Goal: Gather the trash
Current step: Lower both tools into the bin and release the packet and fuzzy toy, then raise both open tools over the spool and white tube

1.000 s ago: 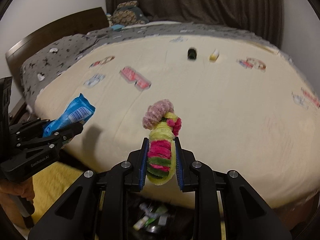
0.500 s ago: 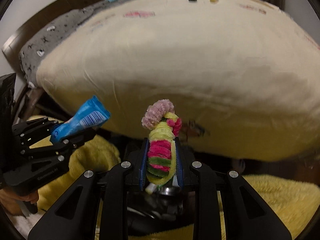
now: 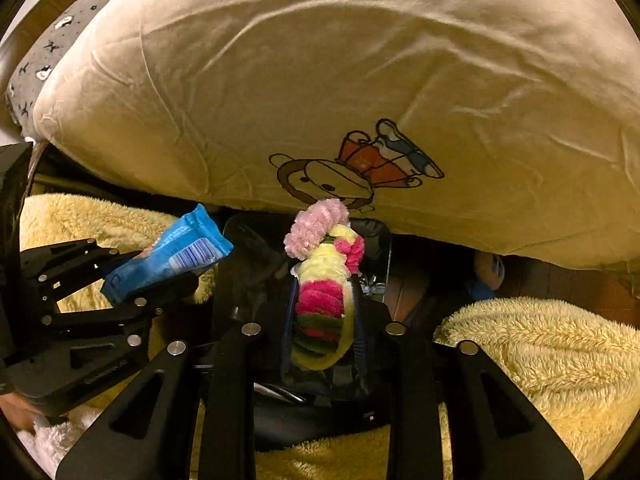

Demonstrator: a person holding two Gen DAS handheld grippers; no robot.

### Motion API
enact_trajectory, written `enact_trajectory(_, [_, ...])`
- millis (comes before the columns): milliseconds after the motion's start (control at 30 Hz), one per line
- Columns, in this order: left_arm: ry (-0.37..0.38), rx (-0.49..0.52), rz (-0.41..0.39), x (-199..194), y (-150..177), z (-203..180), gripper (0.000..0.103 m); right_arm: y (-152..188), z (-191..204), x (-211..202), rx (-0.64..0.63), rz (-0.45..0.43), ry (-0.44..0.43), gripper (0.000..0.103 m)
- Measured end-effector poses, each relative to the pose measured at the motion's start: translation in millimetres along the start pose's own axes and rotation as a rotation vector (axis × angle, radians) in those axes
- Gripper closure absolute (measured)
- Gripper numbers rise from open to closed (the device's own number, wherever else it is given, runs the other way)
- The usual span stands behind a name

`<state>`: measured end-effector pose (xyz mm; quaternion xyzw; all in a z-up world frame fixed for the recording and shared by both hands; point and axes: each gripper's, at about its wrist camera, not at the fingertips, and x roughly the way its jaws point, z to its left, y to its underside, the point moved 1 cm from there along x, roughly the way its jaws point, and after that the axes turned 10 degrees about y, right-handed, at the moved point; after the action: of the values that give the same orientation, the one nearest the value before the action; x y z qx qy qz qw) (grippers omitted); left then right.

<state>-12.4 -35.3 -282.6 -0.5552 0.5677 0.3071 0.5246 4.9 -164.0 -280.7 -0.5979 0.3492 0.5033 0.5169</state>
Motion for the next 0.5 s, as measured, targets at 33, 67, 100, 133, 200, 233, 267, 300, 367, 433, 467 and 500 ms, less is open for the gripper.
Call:
enact_trajectory(33, [-0.021, -0.002, -0.002, 0, 0, 2, 0.070, -1, 1, 1, 0.001, 0.000, 0.001, 0.071])
enact_trajectory(67, [-0.030, -0.002, -0.003, 1, 0, 3, 0.070, -1, 1, 1, 0.003, 0.001, 0.001, 0.068])
enact_trajectory(100, [-0.038, -0.006, -0.004, 2, -1, 4, 0.067, -5, -1, 4, 0.005, 0.001, 0.000, 0.067])
enact_trajectory(133, [-0.041, -0.012, -0.005, 1, -1, 6, 0.066, -6, -1, 4, 0.009, 0.000, -0.002, 0.065])
enact_trajectory(200, [-0.040, -0.020, -0.011, -1, -3, 6, 0.061, -9, -2, 3, 0.014, -0.003, -0.002, 0.055])
enact_trajectory(233, [-0.043, -0.023, -0.015, -2, -3, 8, 0.059, -10, -4, 2, 0.016, -0.006, -0.003, 0.052])
enact_trajectory(267, [-0.045, -0.024, -0.019, -4, -3, 9, 0.055, -11, -6, 1, 0.019, -0.010, -0.002, 0.049])
enact_trajectory(300, [-0.051, -0.025, -0.026, -6, -3, 10, 0.053, -13, -6, -1, 0.022, -0.016, 0.000, 0.049])
enact_trajectory(367, [-0.063, -0.023, -0.040, -13, -5, 13, 0.048, -15, -7, -4, 0.023, -0.029, 0.005, 0.048])
enact_trajectory(433, [-0.066, -0.020, -0.056, -20, -8, 13, 0.041, -19, -9, -11, 0.019, -0.047, 0.009, 0.047])
enact_trajectory(467, [-0.069, -0.019, -0.066, -23, -8, 12, 0.036, -21, -10, -15, 0.016, -0.059, 0.010, 0.046])
enact_trajectory(500, [-0.073, -0.021, -0.083, -29, -11, 13, 0.031, -24, -11, -22, 0.015, -0.079, 0.012, 0.044])
